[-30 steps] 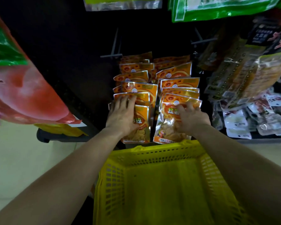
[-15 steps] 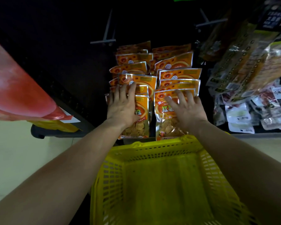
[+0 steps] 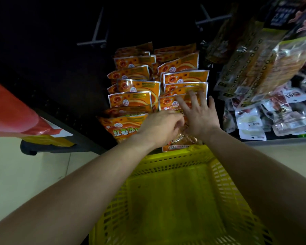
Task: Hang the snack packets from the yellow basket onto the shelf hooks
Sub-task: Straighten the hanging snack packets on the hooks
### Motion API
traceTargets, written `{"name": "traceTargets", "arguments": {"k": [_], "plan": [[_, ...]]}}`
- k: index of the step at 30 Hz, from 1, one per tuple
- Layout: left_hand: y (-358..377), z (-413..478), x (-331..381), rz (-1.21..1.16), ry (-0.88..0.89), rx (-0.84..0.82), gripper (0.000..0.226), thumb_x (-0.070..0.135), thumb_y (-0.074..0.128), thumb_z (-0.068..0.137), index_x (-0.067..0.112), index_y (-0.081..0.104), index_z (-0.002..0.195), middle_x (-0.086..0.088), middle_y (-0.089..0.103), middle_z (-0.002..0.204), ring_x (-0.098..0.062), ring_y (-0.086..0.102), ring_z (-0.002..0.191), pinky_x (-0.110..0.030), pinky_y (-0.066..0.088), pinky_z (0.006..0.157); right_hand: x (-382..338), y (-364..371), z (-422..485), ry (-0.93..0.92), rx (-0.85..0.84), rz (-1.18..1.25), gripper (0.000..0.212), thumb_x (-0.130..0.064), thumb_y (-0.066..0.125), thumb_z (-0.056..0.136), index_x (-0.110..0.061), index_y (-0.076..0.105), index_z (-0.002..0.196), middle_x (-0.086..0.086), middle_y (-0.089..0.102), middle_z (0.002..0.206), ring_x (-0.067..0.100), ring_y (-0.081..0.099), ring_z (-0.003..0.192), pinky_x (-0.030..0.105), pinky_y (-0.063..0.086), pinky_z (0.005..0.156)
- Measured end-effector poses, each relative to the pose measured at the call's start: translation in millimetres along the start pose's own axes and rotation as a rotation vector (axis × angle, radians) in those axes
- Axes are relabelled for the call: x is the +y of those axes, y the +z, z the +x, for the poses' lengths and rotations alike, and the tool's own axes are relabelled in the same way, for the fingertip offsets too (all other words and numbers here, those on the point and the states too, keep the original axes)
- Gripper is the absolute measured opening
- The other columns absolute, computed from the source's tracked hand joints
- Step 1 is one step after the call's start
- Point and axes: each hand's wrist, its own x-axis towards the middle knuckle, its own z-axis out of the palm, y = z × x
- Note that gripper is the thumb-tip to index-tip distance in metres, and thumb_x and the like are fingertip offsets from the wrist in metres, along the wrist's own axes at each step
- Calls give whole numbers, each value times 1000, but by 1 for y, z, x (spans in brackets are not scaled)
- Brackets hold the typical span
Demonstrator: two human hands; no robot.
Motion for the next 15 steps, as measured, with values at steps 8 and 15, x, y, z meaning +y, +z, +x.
{"name": "traceTargets", "arguments": {"k": [8,15], "plan": [[30,25,-12,-17,-156,-380,21,25,58,95,31,67,114,0,68,112,-24,63,104,-39,54,87,17,-14,13,-63,113,13,126,-60,81,57,-31,5,153,17,35,135,42,34,129,60,26,113],[44,41,-23,-207,-213,-462,22,26,64,93,37,71,111,13,68,109,-13,64,108,-35,52,95,20,-10,13,-90,156,-9,128,-59,84,55,-27,9,154,18,38,131,39,39,121,59,30,111]]}}
